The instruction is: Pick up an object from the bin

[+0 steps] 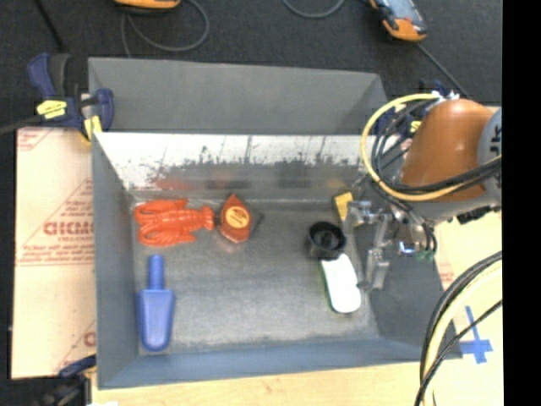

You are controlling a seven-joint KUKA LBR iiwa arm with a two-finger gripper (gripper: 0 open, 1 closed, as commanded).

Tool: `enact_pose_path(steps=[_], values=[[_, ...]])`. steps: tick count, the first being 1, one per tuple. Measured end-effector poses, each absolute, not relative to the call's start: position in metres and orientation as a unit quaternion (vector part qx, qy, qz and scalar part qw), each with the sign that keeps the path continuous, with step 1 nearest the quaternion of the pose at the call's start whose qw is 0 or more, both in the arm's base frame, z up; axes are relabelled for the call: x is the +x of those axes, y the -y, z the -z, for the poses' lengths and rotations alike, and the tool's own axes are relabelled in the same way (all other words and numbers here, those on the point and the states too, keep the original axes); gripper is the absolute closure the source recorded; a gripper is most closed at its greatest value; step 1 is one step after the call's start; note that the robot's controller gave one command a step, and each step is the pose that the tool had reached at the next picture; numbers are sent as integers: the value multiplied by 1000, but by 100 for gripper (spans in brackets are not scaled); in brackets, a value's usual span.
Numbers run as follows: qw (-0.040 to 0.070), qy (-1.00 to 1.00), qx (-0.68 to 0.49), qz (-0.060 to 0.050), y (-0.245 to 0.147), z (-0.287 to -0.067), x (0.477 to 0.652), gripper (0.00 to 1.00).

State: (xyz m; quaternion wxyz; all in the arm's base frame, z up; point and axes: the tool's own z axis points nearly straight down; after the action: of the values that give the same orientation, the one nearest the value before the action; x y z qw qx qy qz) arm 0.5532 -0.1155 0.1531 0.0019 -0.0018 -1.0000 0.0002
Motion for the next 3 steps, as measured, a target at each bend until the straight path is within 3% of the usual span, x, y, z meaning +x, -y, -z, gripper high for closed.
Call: enact_pose_path(steps=[1, 2, 3], values=[[-2, 1000, 0, -1, 115, -158, 555, 0], [-4, 1000, -8, -1, 76, -136, 619, 0], [-4, 999, 32, 0, 76, -127, 622, 0]])
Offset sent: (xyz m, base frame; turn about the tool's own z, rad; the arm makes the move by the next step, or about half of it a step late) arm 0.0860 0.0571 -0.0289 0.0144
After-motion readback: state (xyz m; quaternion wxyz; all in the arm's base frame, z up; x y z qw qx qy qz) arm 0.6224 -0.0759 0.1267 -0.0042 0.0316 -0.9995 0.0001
